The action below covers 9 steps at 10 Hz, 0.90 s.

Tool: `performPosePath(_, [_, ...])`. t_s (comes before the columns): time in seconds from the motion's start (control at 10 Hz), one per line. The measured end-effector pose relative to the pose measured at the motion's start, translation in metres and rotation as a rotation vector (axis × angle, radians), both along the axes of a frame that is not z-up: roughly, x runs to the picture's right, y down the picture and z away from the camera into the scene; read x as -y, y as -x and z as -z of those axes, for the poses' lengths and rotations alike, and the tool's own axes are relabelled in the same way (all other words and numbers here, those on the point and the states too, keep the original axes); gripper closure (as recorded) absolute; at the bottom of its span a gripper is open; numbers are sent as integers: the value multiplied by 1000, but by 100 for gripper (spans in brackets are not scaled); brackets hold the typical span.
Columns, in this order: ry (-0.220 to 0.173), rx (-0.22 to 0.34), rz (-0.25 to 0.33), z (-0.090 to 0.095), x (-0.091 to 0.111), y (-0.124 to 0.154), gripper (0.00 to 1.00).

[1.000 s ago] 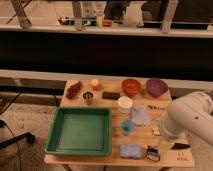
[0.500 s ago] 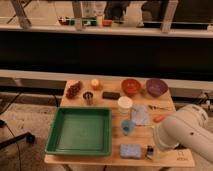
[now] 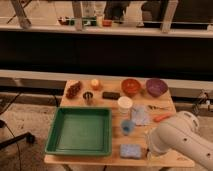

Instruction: Wipe purple bowl with sponge

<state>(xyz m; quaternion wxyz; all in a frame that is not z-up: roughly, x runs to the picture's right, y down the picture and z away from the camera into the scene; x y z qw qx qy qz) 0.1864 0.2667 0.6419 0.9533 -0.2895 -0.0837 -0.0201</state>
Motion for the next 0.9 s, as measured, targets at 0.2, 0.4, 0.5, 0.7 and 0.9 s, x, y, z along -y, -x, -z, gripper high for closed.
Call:
performPosePath(0.2, [-1, 15, 2, -8, -6, 7, 20])
performPosePath(0.4, [5, 25, 6, -17, -11, 12, 20])
performPosePath(0.5, [10, 28, 9, -23, -14, 15, 20])
performPosePath(0.7, [26, 28, 13, -31, -21, 16, 20])
performPosePath(0.9, [26, 26, 10, -30, -21, 14, 20])
